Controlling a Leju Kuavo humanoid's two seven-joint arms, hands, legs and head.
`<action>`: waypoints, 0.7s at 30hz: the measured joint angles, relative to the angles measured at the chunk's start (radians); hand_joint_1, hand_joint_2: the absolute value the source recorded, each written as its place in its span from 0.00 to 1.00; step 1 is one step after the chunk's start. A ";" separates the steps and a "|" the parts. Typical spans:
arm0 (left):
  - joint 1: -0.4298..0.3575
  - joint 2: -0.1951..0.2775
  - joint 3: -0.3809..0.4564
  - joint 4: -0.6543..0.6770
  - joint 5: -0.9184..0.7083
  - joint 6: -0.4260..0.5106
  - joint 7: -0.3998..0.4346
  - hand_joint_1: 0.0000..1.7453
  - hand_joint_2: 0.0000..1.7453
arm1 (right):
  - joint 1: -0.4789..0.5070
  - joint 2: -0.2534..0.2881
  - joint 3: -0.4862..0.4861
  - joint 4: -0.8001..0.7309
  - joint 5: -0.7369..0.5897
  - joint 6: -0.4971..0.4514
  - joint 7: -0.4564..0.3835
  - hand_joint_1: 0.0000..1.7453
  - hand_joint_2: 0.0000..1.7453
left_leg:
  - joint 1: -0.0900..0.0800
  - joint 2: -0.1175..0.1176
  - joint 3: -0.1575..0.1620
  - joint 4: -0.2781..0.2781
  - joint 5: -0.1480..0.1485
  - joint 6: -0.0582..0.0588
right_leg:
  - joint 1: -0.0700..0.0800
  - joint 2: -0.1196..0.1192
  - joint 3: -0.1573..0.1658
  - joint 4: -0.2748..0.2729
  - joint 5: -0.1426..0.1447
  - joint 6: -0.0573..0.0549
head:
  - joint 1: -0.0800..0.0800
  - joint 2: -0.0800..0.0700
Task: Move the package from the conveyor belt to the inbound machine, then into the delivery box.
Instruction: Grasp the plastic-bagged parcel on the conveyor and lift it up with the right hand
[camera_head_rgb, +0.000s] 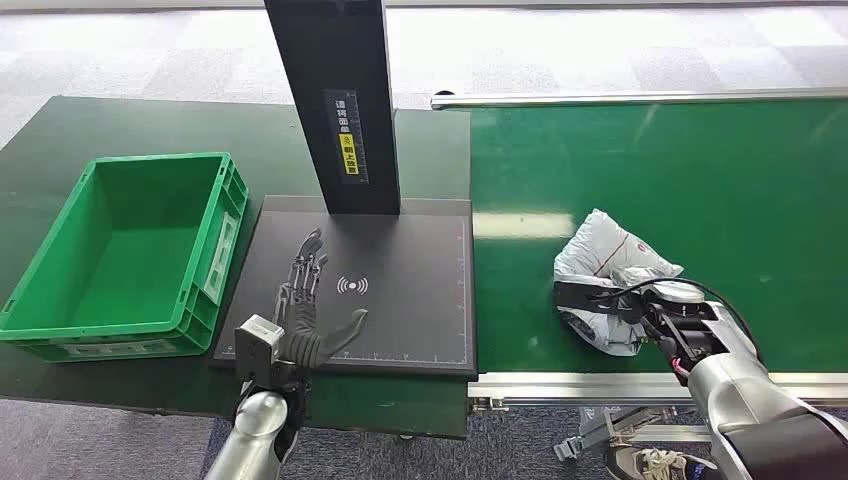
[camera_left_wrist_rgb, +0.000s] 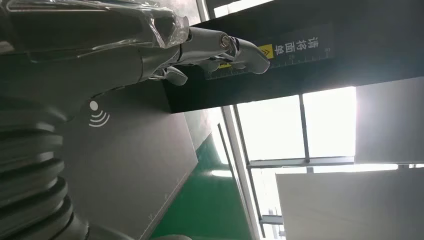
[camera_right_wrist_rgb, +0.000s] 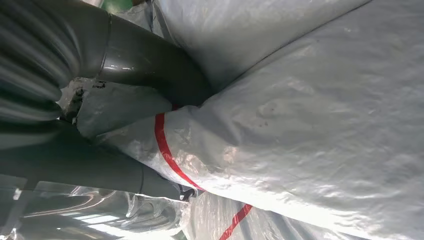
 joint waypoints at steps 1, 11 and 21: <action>0.000 0.000 0.000 0.000 0.000 -0.001 0.000 0.00 1.00 | 0.000 0.000 0.000 0.000 -0.003 -0.007 -0.007 1.00 1.00 | 0.000 0.000 0.000 0.000 0.000 0.000 | 0.000 0.000 0.000 0.000 0.000 0.000 | 0.000 0.000; 0.031 0.004 0.002 -0.037 0.013 0.003 0.000 0.00 1.00 | 0.031 0.008 -0.052 -0.050 -0.078 -0.371 -0.123 1.00 1.00 | 0.000 0.000 -0.001 0.000 0.000 0.000 | 0.000 0.000 -0.001 0.000 0.000 0.000 | 0.000 0.000; 0.041 0.005 -0.006 -0.073 0.037 0.058 -0.031 0.00 1.00 | 0.180 0.051 -0.277 -0.408 -0.083 -0.959 -0.358 1.00 1.00 | 0.000 -0.001 -0.002 0.000 0.000 0.000 | 0.000 0.000 -0.001 0.000 0.000 0.000 | 0.000 0.000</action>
